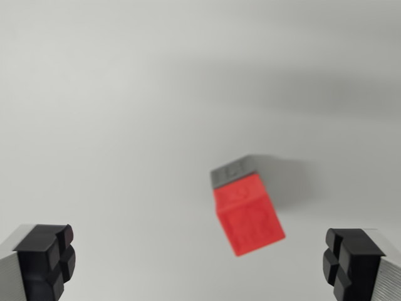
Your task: Destack cube
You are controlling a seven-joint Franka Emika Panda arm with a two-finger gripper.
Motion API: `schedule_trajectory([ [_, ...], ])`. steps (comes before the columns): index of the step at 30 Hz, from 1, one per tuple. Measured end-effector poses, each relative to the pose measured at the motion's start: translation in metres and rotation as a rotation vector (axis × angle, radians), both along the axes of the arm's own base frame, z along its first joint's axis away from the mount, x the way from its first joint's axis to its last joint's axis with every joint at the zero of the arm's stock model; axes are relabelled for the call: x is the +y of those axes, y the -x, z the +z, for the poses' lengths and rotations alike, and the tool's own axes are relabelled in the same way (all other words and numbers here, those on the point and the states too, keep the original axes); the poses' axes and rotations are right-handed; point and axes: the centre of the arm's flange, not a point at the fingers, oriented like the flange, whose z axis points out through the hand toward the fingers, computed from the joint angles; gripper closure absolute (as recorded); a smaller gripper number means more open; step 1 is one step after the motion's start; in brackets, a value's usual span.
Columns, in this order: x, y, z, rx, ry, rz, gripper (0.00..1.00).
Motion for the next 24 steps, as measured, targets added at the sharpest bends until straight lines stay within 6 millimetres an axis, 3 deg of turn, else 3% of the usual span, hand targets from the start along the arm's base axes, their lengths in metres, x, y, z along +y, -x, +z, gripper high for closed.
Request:
schedule_trajectory([
  [24, -0.028, 0.038, -0.069, 0.01, -0.01, 0.209, 0.0],
])
